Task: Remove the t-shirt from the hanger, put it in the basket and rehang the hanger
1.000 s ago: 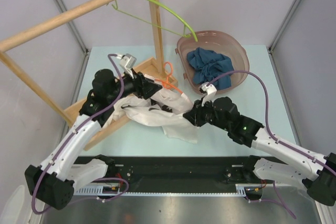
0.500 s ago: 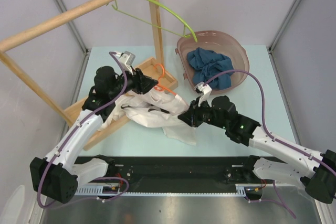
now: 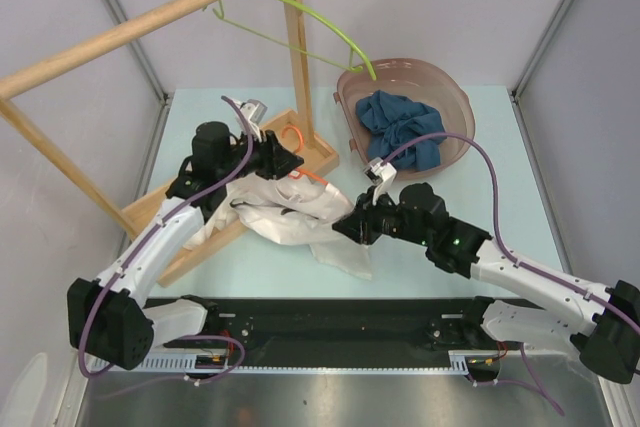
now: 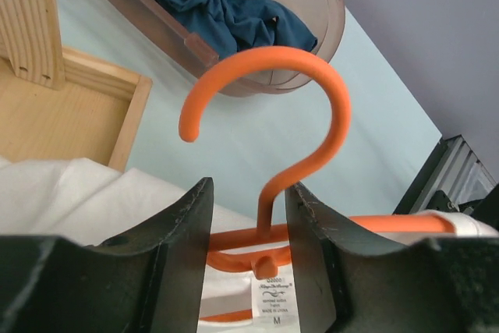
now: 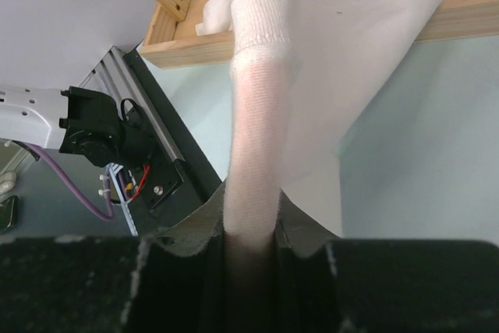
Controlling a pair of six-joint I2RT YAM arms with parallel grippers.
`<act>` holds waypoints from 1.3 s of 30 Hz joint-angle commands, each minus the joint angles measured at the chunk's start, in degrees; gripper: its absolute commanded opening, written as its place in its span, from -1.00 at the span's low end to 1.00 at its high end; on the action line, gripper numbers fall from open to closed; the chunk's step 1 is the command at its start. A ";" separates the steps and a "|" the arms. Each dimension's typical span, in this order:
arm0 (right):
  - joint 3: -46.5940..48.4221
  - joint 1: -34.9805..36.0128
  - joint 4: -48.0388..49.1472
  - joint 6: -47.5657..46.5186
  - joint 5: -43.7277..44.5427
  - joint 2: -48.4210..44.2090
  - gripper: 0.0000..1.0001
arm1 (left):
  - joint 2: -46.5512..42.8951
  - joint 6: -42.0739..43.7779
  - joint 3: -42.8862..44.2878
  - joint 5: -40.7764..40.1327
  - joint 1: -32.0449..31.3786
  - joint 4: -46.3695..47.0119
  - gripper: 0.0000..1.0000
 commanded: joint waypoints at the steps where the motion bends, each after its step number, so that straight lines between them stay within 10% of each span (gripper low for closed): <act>1: 3.47 1.43 6.58 -0.02 -2.92 -0.89 -1.00 | 1.22 0.79 2.56 1.97 0.46 -0.21 -0.12; 6: 4.26 2.39 5.27 -0.28 -3.36 0.16 -1.00 | 0.35 0.97 2.39 1.89 0.55 0.05 -0.60; 7: 4.78 2.57 4.39 -0.37 -2.32 0.77 -0.95 | 0.17 0.97 2.39 0.32 0.64 -0.12 -0.99; 13: 8.48 4.15 -5.98 -0.99 9.54 3.15 0.29 | -6.59 0.35 0.55 -11.88 2.30 0.22 -0.99; 19: 9.27 5.55 -10.03 -1.60 17.19 6.14 0.61 | -11.69 -0.09 -1.39 -19.03 4.06 0.49 -0.99; 28: 9.98 8.02 -12.06 -0.99 29.59 6.41 0.22 | -11.08 -1.23 -1.30 -18.86 6.09 -0.12 -0.99; 36: 8.30 8.11 -7.31 -0.02 34.16 1.57 -0.91 | -10.99 -1.58 -1.48 -18.24 6.26 0.14 -0.99; 39: 7.78 8.20 -7.48 1.30 36.36 -0.27 -1.00 | -11.17 -1.67 -1.57 -18.68 6.26 0.05 -0.99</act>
